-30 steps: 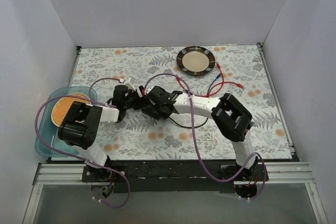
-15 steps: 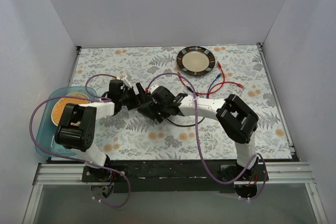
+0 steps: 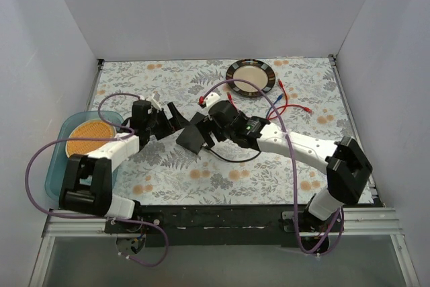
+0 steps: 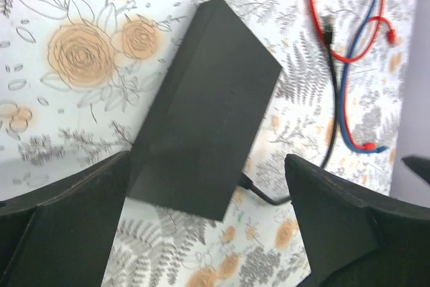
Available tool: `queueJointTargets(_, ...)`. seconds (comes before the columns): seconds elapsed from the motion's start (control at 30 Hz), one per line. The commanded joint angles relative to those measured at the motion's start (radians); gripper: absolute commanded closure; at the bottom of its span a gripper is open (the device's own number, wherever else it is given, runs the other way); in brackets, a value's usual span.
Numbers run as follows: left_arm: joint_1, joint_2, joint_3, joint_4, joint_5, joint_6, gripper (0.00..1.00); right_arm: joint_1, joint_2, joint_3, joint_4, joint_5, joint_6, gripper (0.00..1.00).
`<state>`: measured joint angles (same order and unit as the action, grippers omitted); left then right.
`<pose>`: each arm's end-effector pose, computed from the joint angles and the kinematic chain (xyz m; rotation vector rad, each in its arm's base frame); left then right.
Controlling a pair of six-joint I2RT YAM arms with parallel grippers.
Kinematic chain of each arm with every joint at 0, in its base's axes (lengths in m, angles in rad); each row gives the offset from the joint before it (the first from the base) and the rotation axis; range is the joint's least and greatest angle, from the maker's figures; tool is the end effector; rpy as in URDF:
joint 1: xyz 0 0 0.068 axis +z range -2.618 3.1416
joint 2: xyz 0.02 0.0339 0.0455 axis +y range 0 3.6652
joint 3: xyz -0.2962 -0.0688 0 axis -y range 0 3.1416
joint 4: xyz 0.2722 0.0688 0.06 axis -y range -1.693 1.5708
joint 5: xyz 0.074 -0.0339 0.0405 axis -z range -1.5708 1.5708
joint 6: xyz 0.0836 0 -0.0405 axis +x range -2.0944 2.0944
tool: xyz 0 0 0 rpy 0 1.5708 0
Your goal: Insert the plug into the switch port
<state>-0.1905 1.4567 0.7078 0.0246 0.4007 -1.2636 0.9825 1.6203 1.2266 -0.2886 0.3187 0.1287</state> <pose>0.3273 -0.0963 0.1664 -1.0921 2.2880 -1.1390 0.2594 0.3416 0.2636 -0.7640 2.0894 0.2540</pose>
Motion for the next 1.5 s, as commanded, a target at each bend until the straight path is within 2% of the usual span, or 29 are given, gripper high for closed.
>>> queueJointTargets(0.0,0.006,-0.165,-0.083,0.052,0.0,-0.052,0.02,-0.03,-0.085,-0.041,0.008,0.108,0.029,0.02)
queueJointTargets(0.17,0.005,-0.22,-0.041,0.046,0.053,-0.068,0.02,-0.136,-0.076,-0.038,0.008,0.041,0.02,0.04)
queueJointTargets(0.23,0.006,-0.222,-0.03,0.028,0.067,-0.06,0.02,-0.201,-0.05,-0.009,0.014,0.014,0.006,0.08)
queueJointTargets(0.4,0.006,-0.21,-0.03,0.026,0.07,-0.059,0.02,-0.292,0.122,0.123,0.009,-0.023,-0.061,0.16)
queueJointTargets(0.53,0.006,-0.2,-0.019,0.018,0.069,-0.049,0.02,-0.318,0.272,0.266,-0.009,-0.038,-0.086,0.19)
queueJointTargets(0.6,0.005,-0.199,-0.018,0.02,0.069,-0.046,0.02,-0.337,0.357,0.35,-0.023,-0.055,-0.093,0.28)
queueJointTargets(0.67,0.006,-0.197,-0.014,0.014,0.067,-0.034,0.02,-0.35,0.427,0.416,-0.038,-0.058,-0.101,0.31)
queueJointTargets(0.87,0.005,-0.187,-0.007,0.0,0.058,-0.01,0.02,-0.363,0.512,0.465,-0.029,-0.007,-0.123,0.36)
queueJointTargets(1.0,0.006,-0.17,-0.008,0.014,0.069,-0.014,0.02,-0.383,0.567,0.51,-0.06,-0.009,-0.117,0.48)
queueJointTargets(1.13,0.006,-0.15,-0.014,0.023,0.079,-0.016,0.02,-0.392,0.584,0.488,-0.035,-0.03,-0.12,0.52)
queueJointTargets(1.33,0.006,-0.15,-0.018,0.023,0.072,-0.013,0.02,-0.397,0.61,0.484,-0.024,-0.062,-0.124,0.72)
queueJointTargets(1.37,0.006,-0.151,-0.018,0.023,0.07,-0.013,0.02,-0.398,0.613,0.482,-0.021,-0.07,-0.124,0.77)
queueJointTargets(1.4,0.005,-0.153,-0.019,0.021,0.069,-0.013,0.02,-0.398,0.615,0.482,-0.021,-0.075,-0.126,0.91)
queueJointTargets(1.43,0.006,-0.154,-0.019,0.018,0.067,-0.01,0.02,-0.398,0.616,0.485,-0.017,-0.079,-0.124,0.98)
queueJointTargets(1.47,0.006,-0.154,-0.019,0.02,0.067,-0.01,0.02,-0.398,0.616,0.485,-0.015,-0.085,-0.123,0.99)
